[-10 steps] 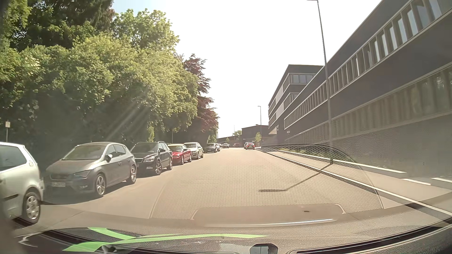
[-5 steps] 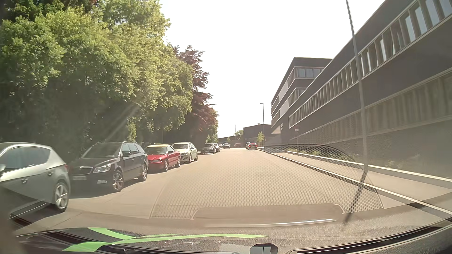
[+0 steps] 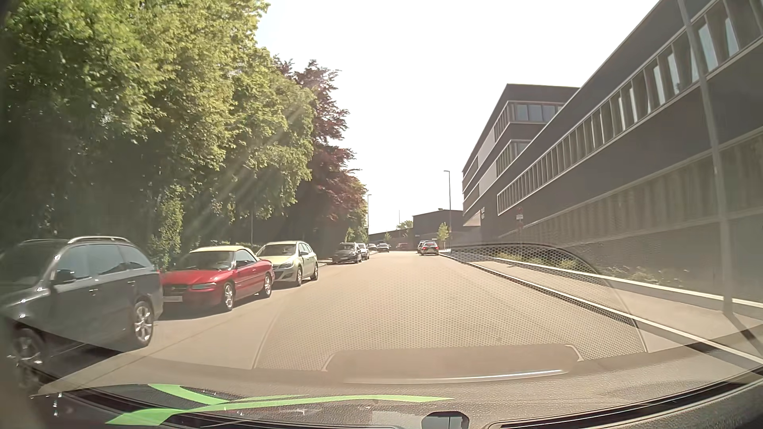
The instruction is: Follow the waypoints while adhering to traffic rules and regulations
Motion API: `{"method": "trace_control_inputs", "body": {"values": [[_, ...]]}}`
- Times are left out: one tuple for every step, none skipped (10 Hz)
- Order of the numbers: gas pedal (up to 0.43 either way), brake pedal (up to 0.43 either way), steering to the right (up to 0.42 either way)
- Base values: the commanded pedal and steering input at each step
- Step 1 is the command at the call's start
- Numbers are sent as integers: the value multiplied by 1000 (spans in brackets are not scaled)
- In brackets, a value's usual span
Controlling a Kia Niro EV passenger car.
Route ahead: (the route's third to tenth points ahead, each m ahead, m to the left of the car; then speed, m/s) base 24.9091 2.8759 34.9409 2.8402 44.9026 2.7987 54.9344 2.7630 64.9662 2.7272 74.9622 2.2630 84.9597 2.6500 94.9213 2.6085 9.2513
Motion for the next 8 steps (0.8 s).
{"method": "trace_control_inputs", "body": {"values": [[118,0,-8],[110,0,-8],[98,0,-8],[67,0,-8],[47,0,-8],[28,0,-8],[8,0,-8],[0,0,-7]]}}
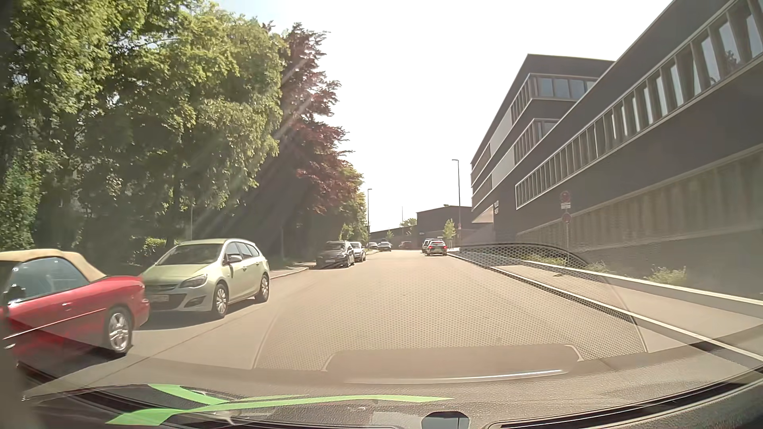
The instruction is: Follow the waypoints while adhering to traffic rules and regulations
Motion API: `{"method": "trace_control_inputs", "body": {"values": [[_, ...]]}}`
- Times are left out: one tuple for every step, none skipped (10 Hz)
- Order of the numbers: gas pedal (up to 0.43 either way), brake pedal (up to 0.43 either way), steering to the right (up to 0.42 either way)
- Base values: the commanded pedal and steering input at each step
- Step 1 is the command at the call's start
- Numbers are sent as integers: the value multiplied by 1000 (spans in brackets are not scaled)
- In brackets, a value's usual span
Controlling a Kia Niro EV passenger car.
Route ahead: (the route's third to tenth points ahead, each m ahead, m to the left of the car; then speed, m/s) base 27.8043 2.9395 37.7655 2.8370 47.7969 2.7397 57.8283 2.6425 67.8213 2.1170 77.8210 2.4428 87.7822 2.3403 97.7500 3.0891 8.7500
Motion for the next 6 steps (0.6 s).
{"method": "trace_control_inputs", "body": {"values": [[0,0,-7],[0,0,-7],[0,0,-7],[0,0,-6],[0,0,-6],[28,0,-6]]}}
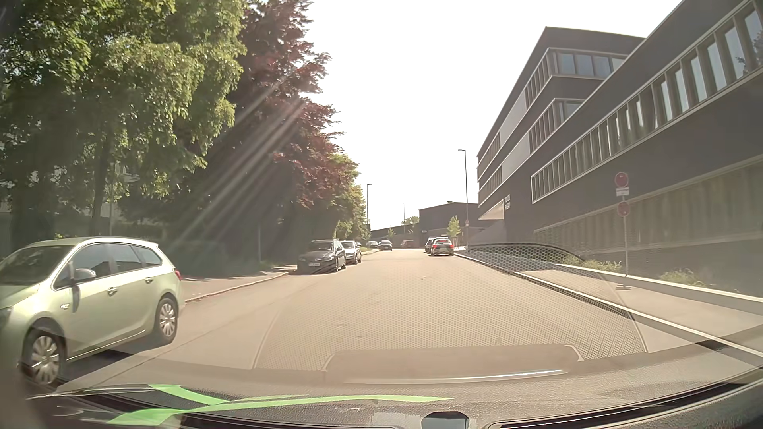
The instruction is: Follow the waypoints while adhering to traffic rules and regulations
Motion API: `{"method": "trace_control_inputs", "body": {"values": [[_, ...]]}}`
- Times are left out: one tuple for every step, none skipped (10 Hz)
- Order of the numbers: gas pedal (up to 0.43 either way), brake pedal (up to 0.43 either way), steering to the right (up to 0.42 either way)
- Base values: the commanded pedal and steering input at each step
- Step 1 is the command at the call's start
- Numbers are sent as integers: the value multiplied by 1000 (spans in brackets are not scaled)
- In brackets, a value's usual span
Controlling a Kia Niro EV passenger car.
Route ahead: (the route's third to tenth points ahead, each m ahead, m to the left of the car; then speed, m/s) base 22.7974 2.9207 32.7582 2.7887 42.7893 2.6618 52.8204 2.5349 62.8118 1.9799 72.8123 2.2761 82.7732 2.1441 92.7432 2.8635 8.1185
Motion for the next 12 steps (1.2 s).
{"method": "trace_control_inputs", "body": {"values": [[47,0,-5],[47,0,-5],[59,0,-4],[67,0,-4],[67,0,-3],[67,0,-1],[67,0,2],[67,0,3],[67,0,3],[67,0,3],[67,0,3],[67,0,3]]}}
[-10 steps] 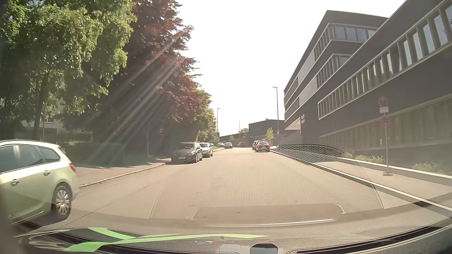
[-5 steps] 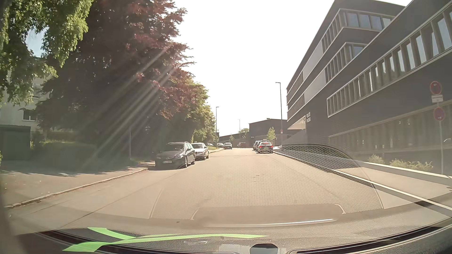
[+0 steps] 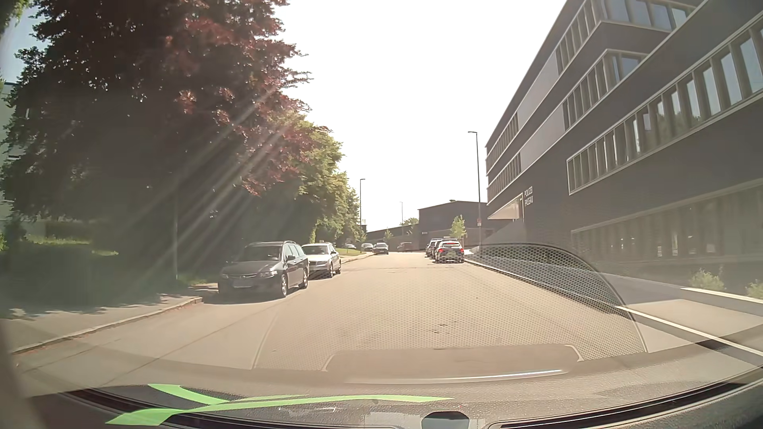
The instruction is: Follow the waypoints while adhering to traffic rules and regulations
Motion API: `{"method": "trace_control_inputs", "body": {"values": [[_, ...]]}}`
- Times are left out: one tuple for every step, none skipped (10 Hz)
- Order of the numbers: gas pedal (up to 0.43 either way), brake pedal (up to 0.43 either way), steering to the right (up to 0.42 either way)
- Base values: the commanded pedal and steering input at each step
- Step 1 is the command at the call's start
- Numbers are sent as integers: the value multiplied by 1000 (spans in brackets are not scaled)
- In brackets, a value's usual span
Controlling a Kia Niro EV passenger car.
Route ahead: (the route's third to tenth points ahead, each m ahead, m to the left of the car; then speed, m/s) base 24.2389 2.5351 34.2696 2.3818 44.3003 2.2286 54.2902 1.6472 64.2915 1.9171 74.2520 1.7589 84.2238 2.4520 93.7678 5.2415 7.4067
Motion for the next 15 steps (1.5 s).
{"method": "trace_control_inputs", "body": {"values": [[67,0,3],[79,0,2],[79,0,1],[79,0,0],[79,0,-1],[79,0,-2],[79,0,-4],[79,0,-4],[79,0,-4],[79,0,-4],[87,0,-4],[87,0,-4],[87,0,-4],[87,0,-4],[87,0,-4]]}}
